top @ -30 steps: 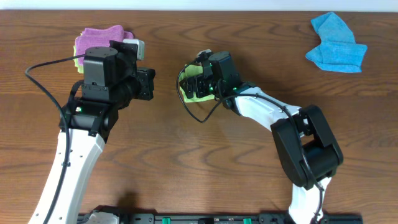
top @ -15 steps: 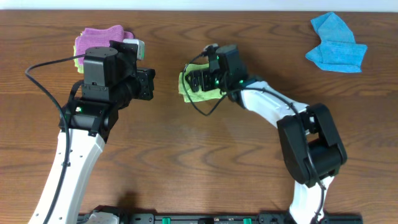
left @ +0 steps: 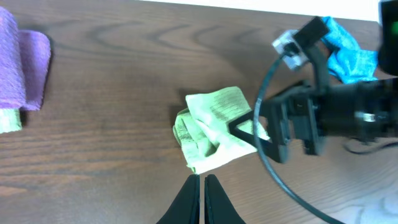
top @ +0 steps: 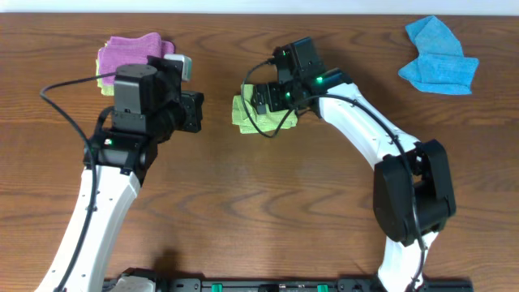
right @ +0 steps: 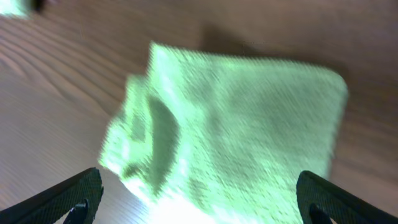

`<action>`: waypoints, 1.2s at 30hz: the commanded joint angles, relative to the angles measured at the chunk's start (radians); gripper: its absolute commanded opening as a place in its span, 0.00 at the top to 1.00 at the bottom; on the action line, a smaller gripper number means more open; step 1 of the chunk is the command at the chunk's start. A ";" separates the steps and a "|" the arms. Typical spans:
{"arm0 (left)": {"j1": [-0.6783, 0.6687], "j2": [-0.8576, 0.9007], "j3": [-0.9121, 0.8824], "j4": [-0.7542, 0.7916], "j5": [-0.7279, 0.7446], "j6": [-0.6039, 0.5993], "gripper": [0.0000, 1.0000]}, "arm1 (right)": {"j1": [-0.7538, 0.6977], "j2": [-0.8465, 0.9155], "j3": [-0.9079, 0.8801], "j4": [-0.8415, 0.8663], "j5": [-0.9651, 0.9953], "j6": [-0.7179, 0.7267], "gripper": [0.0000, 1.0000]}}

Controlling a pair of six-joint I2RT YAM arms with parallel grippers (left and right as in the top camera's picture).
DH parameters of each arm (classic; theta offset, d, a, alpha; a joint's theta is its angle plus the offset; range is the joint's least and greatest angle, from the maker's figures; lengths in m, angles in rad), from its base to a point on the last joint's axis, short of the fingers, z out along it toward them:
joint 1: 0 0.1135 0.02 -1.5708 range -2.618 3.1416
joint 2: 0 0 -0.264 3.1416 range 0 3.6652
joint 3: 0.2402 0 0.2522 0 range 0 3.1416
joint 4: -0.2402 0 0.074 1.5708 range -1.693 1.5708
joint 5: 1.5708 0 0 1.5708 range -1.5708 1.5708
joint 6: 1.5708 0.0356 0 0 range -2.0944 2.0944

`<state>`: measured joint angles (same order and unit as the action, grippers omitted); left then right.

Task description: Fold the cloth

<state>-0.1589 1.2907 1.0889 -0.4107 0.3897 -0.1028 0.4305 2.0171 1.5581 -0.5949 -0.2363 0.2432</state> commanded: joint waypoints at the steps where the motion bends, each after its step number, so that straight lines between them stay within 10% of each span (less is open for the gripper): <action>1: 0.002 0.023 -0.040 0.019 0.038 0.017 0.94 | -0.003 -0.066 0.013 -0.042 0.073 -0.060 0.01; 6: 0.001 0.039 -0.055 0.021 0.057 0.010 0.94 | -0.001 -0.068 0.010 -0.034 0.105 -0.058 0.13; 8: 0.001 0.043 -0.055 0.020 0.057 0.011 0.94 | 0.004 -0.068 0.010 -0.021 0.103 -0.057 0.48; 9: 0.001 0.044 -0.055 0.020 0.056 0.011 0.94 | 0.008 -0.068 0.010 -0.018 0.100 -0.056 0.93; 10: 0.002 0.044 -0.055 0.019 0.056 0.011 0.94 | 0.011 -0.068 0.010 -0.019 0.098 -0.053 0.98; 36: 0.011 0.040 -0.055 0.039 0.028 0.010 0.94 | 0.105 0.001 -0.108 0.109 0.075 -0.057 0.98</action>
<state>-0.1585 1.3270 1.0363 -0.3836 0.4580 -0.1032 0.5262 1.9881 1.4570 -0.4862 -0.1467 0.1967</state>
